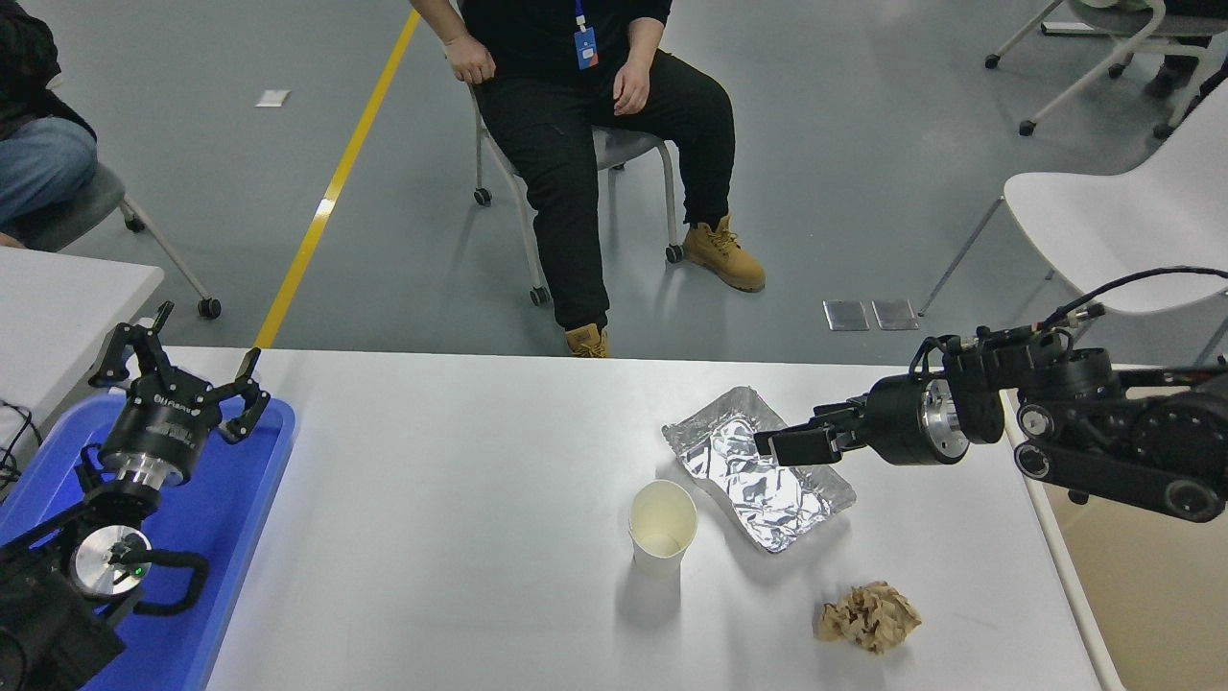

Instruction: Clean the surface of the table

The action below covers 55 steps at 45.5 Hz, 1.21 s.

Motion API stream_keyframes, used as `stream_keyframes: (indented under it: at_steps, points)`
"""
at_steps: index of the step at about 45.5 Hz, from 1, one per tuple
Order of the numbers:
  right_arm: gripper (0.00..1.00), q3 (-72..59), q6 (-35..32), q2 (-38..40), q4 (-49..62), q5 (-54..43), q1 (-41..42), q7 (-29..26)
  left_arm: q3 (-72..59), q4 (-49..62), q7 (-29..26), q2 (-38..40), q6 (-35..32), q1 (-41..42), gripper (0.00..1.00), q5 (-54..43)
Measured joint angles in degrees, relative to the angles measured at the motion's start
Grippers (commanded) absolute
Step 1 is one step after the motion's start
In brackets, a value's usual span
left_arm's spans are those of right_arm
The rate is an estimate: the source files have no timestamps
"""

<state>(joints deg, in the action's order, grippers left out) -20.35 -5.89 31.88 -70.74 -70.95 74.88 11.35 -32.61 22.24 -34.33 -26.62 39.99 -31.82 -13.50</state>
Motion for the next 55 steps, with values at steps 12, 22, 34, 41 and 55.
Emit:
stream_keyframes:
  at_steps: [12,22,34,41,55]
  points:
    - [0.98,-2.09,0.71,-6.49,3.97,0.48,-1.03,-1.86,0.00,0.00,0.00,-0.01,0.00,0.00,1.00,0.00]
    - [0.98,-2.66,1.01,-10.50,4.93,0.81,-2.01,-2.24,0.00,0.00,0.00,-0.01,0.00,0.00,1.00,-0.04]
    - [0.98,-3.07,1.08,-15.38,5.37,1.18,-2.16,-2.26,0.00,0.00,0.01,0.00,0.00,0.00,1.00,-0.01]
    - [0.98,-4.02,1.08,-18.00,6.31,1.19,-1.86,-2.14,0.00,0.00,0.01,0.01,0.00,0.00,1.00,0.00]
    - [0.89,-5.28,1.84,-20.31,8.56,0.66,-2.32,-1.80,0.00,0.00,0.01,0.01,0.00,0.00,1.00,-0.01]
